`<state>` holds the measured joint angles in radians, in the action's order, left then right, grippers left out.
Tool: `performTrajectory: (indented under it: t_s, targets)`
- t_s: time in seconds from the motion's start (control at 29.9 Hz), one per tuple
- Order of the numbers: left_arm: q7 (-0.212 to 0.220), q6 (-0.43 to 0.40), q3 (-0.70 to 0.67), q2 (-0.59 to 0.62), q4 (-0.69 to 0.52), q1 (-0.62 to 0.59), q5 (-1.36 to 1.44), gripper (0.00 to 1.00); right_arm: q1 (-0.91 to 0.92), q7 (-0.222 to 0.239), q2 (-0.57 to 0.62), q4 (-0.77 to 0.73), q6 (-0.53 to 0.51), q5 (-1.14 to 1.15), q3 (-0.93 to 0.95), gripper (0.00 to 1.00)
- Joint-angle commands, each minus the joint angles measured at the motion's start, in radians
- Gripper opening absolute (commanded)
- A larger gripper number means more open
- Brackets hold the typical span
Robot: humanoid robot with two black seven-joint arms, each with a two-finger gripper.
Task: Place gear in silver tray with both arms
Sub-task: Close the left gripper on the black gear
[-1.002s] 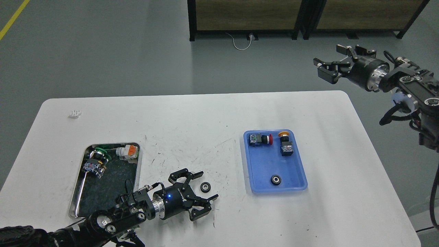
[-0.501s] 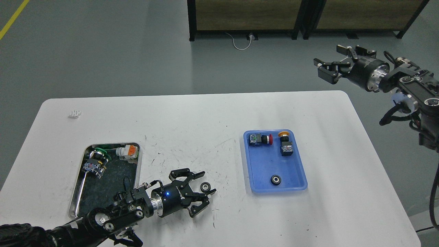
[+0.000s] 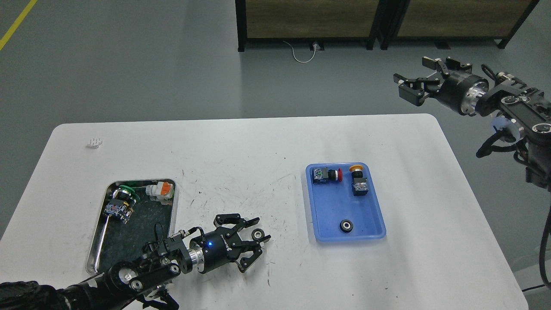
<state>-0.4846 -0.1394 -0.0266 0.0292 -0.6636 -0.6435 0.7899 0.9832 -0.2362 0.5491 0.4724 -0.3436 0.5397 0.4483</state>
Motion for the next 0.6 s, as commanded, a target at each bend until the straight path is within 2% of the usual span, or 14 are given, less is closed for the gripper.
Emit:
performTrajectory:
  t_s: [0.0,0.3,0.57]
  targets:
    - [0.0,0.0,0.0,0.0,0.001,-0.001,0.002,0.4,0.0,0.0,0.0,0.0,0.0,0.002,0.0,0.86]
    - [-0.002,0.0,0.004,0.0,-0.002,0.005,0.0,0.39,0.0,0.0,0.0,-0.001,0.0,0.002,0.0,0.86]
    - [-0.002,0.001,0.014,0.0,-0.002,0.007,0.002,0.42,0.003,0.0,0.0,-0.006,0.0,0.002,0.0,0.86]
